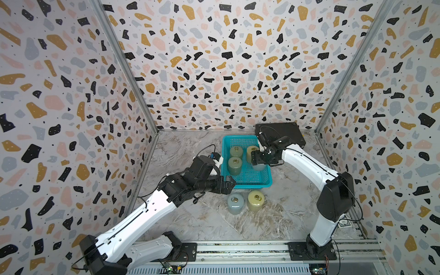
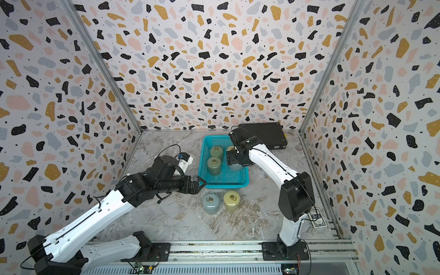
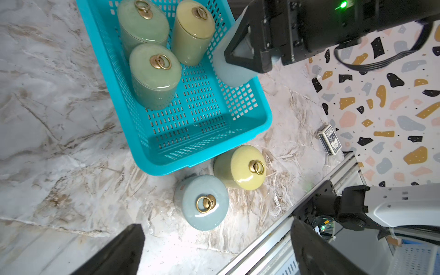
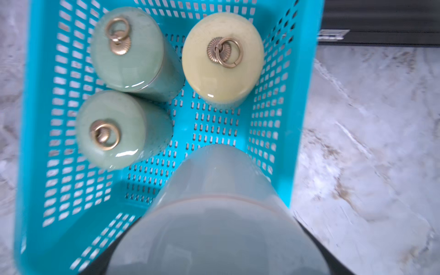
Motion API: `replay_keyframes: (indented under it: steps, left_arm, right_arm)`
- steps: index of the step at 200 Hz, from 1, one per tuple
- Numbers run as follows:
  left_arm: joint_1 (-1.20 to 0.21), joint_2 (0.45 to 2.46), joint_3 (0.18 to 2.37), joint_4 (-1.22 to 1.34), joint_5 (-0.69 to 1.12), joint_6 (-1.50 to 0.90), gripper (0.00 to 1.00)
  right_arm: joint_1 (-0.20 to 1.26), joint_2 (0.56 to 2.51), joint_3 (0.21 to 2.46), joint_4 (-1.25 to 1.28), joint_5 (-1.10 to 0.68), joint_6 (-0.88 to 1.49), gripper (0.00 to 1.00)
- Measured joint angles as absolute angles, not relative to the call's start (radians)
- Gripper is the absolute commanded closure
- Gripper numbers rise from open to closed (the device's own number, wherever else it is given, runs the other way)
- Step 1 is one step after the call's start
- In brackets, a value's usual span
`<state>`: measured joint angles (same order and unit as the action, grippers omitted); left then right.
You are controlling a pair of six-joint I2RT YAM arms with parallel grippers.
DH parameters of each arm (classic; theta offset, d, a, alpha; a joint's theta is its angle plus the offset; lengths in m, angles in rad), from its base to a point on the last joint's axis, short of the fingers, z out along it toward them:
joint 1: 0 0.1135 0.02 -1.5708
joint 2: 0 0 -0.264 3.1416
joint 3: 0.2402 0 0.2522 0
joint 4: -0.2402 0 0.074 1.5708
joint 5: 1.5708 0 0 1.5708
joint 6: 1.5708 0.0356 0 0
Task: Take the tea canister out of the basket
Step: Pick up the tea canister from the basket, then place the tea canister at the center of the board.
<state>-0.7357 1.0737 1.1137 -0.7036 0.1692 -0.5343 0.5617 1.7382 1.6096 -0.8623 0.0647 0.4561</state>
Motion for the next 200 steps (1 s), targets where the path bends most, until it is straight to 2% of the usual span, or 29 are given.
replay_keyframes:
  steps: [134, 200]
  left_arm:
    - [-0.737, 1.142, 1.1, -0.642, 0.313, -0.527, 0.0]
    - [-0.754, 1.173, 1.101, -0.641, 0.332, -0.527, 0.0]
  right_arm:
    - [0.58, 1.23, 1.18, -1.033, 0.075, 0.552, 0.21]
    - [0.646, 1.151, 0.958, -0.991, 0.075, 0.621, 0.2]
